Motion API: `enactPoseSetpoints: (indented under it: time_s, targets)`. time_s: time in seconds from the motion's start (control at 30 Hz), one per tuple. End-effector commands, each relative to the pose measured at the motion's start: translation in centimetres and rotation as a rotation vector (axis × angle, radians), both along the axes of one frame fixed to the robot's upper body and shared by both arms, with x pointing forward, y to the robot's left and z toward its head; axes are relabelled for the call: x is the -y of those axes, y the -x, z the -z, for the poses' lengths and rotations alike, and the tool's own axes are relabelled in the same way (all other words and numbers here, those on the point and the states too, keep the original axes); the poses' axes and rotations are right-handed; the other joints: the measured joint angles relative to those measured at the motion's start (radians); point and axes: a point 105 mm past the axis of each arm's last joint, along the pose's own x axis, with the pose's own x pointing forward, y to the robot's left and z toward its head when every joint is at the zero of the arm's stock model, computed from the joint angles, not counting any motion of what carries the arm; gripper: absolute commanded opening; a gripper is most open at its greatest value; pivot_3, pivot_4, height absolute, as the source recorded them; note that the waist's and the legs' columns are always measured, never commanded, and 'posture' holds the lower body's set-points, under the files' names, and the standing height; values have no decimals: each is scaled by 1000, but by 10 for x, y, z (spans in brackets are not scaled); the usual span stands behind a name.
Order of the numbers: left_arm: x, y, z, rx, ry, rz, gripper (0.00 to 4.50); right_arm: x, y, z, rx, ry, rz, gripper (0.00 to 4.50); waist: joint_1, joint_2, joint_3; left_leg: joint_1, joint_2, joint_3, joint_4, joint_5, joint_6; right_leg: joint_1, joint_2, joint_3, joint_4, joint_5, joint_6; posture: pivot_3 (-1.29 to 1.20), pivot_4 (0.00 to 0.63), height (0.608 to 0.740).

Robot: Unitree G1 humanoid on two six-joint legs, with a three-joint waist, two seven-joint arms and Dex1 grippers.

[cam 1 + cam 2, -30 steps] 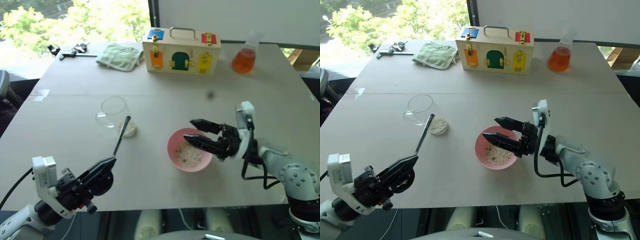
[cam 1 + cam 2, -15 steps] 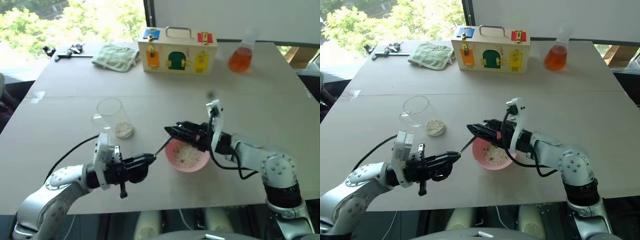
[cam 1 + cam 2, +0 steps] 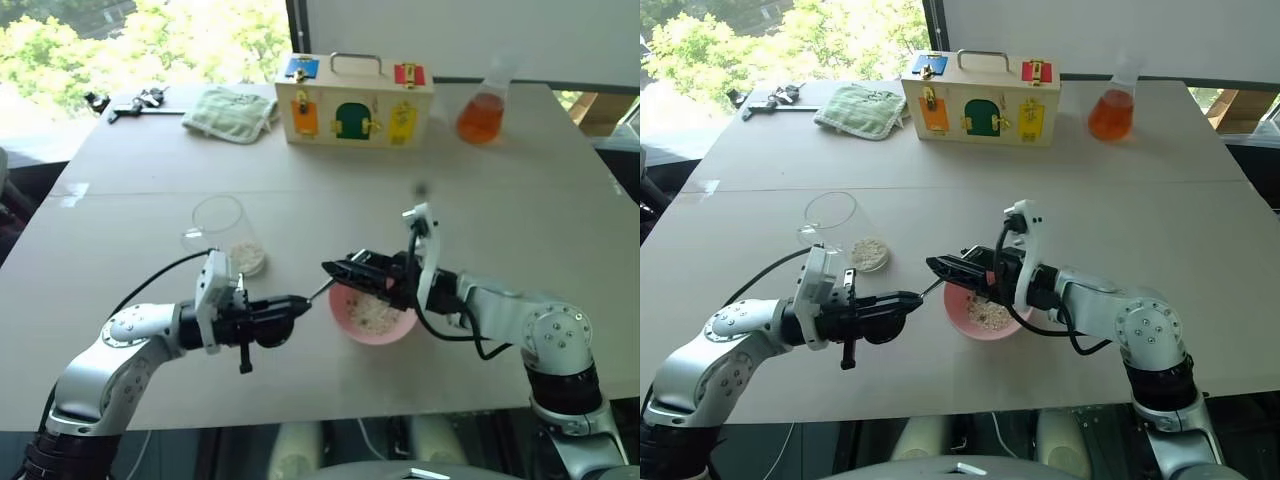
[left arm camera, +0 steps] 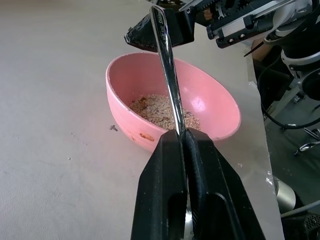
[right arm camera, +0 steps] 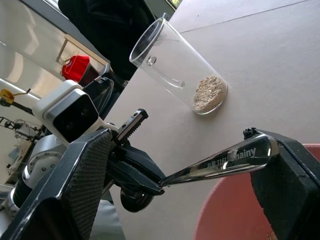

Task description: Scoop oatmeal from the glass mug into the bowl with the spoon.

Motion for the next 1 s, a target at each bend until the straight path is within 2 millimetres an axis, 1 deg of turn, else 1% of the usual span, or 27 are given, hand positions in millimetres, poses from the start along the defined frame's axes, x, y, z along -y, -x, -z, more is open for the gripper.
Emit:
enactPoseSetpoints:
  time_s: [0.03, 0.17, 0.4, 0.5, 0.53, 0.57, 0.6, 0.63, 0.67, 0.73, 0.77, 0.8, 0.83, 0.87, 1.0]
  targets:
    - [5, -3, -8, 58, 23, -18, 25, -5, 3, -12, 17, -46, -26, 4290, 0, 0, 0, 0, 0, 0, 0, 0, 0, 0, 0, 0, 0, 0, 0, 0, 150, 740]
    - [10, -5, -9, 69, 42, -38, 25, -5, -4, -17, -1, -89, 11, 4290, 0, 0, 0, 0, 0, 0, 0, 0, 0, 0, 0, 0, 0, 0, 0, 0, 150, 740]
    - [16, -5, -10, 73, 61, -52, 25, -7, -8, -21, -10, -118, 33, 4290, 0, 0, 0, 0, 0, 0, 0, 0, 0, 0, 0, 0, 0, 0, 0, 0, 150, 740]
    - [17, -8, -11, 79, 69, -63, 25, -7, -10, -22, -9, -124, 50, 4290, -1, 0, 0, 0, 0, 0, 0, 0, 0, 0, 0, 0, 0, 0, 0, 0, 150, 740]
    - [17, -9, -11, 81, 72, -65, 0, -8, -11, -22, -9, -128, 58, 3752, -1, 0, 0, 0, 0, 0, 0, 0, 0, 0, 0, 0, 0, 0, 0, 0, 150, 740]
    - [18, -10, -11, 82, 74, -66, 0, -8, -12, -23, -9, -130, 63, 3548, 0, 0, 0, 0, 0, 0, 0, 0, 0, 0, 0, 0, 0, 0, 0, 0, 150, 740]
    - [18, -10, -12, 83, 76, -67, 0, -8, -12, -23, -8, -131, 67, 3228, 0, 0, 0, 0, 0, 0, 0, 0, 0, 0, 0, 0, 0, 0, 0, 0, 150, 740]
    - [18, -11, -12, 84, 78, -69, 0, -8, -12, -23, -8, -131, 69, 2896, 0, 0, 0, 0, 0, 0, 0, 0, 0, 0, 0, 0, 0, 0, 0, 0, 150, 740]
    - [19, -11, -12, 84, 79, -70, 0, -8, -12, -23, -8, -131, 70, 2438, 0, 0, 0, 0, 0, 0, 0, 0, 0, 0, 0, 0, 0, 0, 0, 0, 150, 740]
    - [19, -11, -12, 84, 81, -69, 0, -7, -13, -23, -7, -133, 76, 1806, -1, 0, 0, 0, 0, 0, 0, 1, -1, 0, 0, 0, 0, 0, 0, 0, 150, 740]
    - [19, -11, -12, 84, 82, -68, 0, -7, -14, -23, -6, -133, 79, 1199, -1, 0, 0, 0, 0, 0, 0, 1, -1, 0, 0, 0, 0, 0, 0, 0, 150, 740]
    - [19, -11, -12, 83, 82, -67, 0, -7, -14, -23, -5, -133, 81, 788, -1, 0, 0, 0, 0, 0, 0, 1, -1, 0, 0, 0, 0, 0, 0, 0, 150, 740]
    - [19, -11, -12, 82, 82, -66, 0, -7, -14, -23, -5, -134, 84, 238, -1, 0, 0, 0, 0, 0, 0, 1, -1, 0, 0, 0, 0, 0, 0, 0, 150, 740]
    - [19, -11, -11, 81, 82, -65, 0, -7, -15, -23, -5, -134, 86, 33, -1, 0, 0, 0, 0, 0, 0, 1, -1, 0, 0, 0, 0, 0, 0, 0, 150, 740]
    - [17, -10, -11, 75, 79, -62, 0, -6, -15, -23, -4, -134, 88, 33, -1, 0, 0, 0, 0, 0, 0, 1, -1, 0, 0, 0, 0, 0, 0, 0, 150, 740]
